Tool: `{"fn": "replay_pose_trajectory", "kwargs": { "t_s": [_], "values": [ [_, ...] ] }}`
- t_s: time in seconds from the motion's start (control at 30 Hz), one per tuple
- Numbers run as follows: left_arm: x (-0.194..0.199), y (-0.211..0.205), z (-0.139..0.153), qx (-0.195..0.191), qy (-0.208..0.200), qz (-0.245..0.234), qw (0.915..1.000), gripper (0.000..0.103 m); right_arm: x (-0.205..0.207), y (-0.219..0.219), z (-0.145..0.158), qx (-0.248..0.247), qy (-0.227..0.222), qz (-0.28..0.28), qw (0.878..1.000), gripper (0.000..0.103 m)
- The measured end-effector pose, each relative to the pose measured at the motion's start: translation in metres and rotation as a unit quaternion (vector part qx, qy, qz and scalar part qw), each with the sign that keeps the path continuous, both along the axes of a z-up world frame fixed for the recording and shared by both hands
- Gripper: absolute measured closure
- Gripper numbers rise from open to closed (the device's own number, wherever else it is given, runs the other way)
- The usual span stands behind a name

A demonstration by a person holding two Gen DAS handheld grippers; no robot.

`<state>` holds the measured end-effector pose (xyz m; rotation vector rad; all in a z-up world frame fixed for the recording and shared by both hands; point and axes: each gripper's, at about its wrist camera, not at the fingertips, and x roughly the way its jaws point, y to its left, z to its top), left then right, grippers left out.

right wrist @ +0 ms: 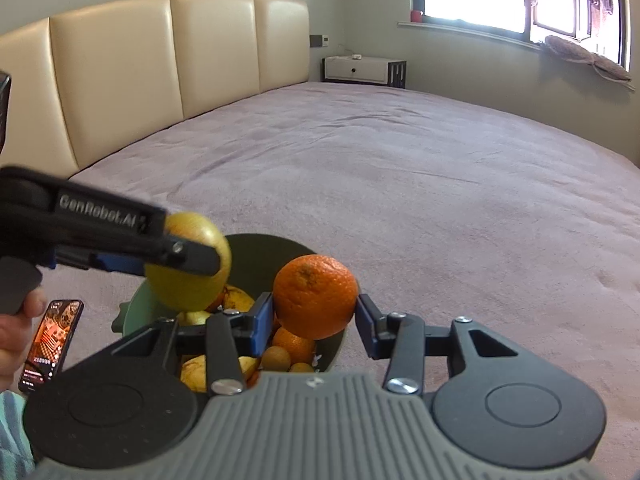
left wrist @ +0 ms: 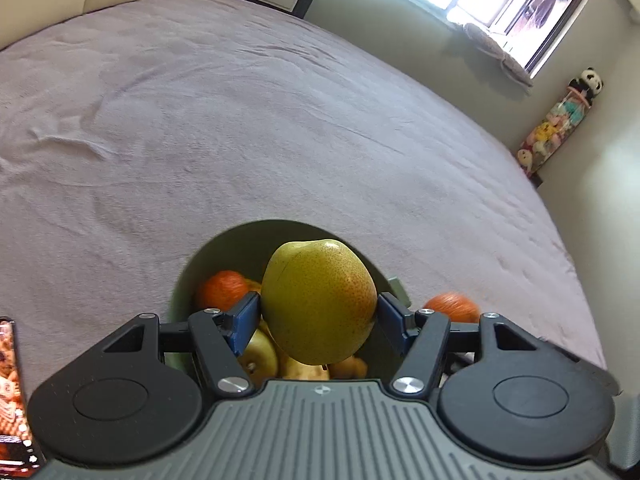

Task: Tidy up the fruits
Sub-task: 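Carry the pear over the colander with the left tool while the right tool carries the tangerine, then lower the pear into the colander with the left tool while the right tool lowers the tangerine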

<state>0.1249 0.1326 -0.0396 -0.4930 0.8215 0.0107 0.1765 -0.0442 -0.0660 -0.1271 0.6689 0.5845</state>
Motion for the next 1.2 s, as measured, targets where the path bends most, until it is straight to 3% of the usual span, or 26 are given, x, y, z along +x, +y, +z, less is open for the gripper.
{"fn": "replay_pose_trajectory", "kwargs": {
  "t_s": [0.33,0.73,1.2],
  "values": [
    [0.012,0.008,-0.021,-0.029,-0.002,0.02,0.9994,0.03,0.023,0.019,-0.006,-0.023,-0.001,0.012,1.0,0.061],
    [0.02,0.011,-0.046,-0.051,0.024,0.031,0.9979,0.03,0.036,0.04,-0.013,-0.058,-0.001,0.036,0.998,0.061],
    [0.02,0.019,-0.047,-0.074,0.04,0.034,0.9959,0.029,0.039,0.044,-0.022,-0.089,-0.002,0.062,0.994,0.061]
  ]
}}
